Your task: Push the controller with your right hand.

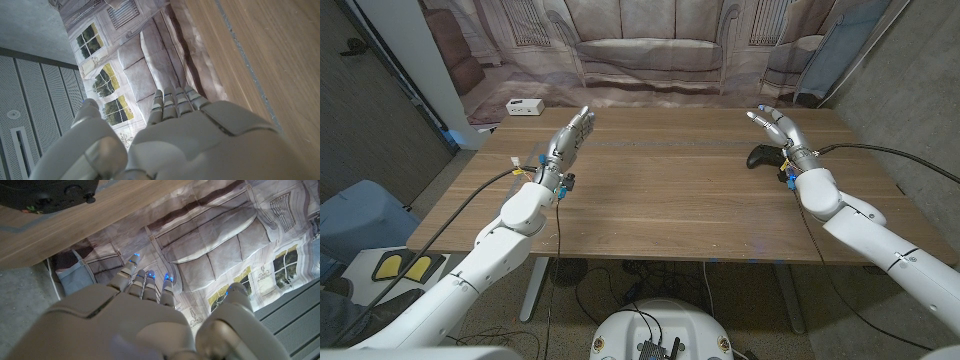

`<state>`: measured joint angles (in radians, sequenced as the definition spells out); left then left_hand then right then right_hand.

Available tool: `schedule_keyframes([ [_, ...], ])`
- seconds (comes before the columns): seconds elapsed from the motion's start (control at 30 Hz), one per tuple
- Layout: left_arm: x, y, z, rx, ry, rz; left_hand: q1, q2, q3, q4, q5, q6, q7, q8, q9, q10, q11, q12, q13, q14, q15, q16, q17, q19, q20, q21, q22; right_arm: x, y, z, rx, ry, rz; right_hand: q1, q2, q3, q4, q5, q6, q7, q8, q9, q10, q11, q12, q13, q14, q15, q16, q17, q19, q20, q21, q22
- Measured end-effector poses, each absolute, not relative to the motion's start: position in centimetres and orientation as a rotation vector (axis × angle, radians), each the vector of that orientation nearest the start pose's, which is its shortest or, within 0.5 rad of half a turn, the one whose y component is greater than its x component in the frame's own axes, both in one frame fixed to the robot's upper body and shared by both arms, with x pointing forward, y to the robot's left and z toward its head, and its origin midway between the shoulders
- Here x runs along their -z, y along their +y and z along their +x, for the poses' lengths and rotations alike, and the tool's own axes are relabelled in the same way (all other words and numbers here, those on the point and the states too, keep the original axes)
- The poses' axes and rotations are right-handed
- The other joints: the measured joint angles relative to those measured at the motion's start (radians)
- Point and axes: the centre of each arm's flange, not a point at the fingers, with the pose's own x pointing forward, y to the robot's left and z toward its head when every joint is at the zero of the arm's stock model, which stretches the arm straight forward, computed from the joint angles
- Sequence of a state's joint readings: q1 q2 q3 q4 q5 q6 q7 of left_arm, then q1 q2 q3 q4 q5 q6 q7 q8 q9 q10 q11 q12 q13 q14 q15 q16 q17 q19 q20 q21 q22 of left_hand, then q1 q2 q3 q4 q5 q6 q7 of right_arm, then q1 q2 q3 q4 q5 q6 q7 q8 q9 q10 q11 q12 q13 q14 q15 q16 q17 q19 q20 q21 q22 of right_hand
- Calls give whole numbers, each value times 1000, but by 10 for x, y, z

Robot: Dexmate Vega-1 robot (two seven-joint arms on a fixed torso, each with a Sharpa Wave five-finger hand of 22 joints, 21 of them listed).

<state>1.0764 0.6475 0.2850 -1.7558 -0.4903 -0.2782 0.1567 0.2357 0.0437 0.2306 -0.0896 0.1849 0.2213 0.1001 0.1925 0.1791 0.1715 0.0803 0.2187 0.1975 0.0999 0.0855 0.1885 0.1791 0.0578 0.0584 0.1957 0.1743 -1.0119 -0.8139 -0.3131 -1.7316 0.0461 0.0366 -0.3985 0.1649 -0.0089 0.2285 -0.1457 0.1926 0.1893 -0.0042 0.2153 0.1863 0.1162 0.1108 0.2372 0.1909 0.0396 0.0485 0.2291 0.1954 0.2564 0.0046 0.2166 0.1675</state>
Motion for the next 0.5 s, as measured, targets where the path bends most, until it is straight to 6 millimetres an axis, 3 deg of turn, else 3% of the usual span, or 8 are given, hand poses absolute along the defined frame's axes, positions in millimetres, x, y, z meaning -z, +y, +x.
schedule_keyframes([
  [0.5,-4,263,560,201,-761,115,0,0,4,-4,0,0,0,0,0,0,0,0,0,0,0,0,0,0,0,0,0,-13,-331,570,88,-762,-511,7,7,0,0,0,11,31,-7,0,16,16,0,0,16,5,0,0,10,-10,-2,0],
])
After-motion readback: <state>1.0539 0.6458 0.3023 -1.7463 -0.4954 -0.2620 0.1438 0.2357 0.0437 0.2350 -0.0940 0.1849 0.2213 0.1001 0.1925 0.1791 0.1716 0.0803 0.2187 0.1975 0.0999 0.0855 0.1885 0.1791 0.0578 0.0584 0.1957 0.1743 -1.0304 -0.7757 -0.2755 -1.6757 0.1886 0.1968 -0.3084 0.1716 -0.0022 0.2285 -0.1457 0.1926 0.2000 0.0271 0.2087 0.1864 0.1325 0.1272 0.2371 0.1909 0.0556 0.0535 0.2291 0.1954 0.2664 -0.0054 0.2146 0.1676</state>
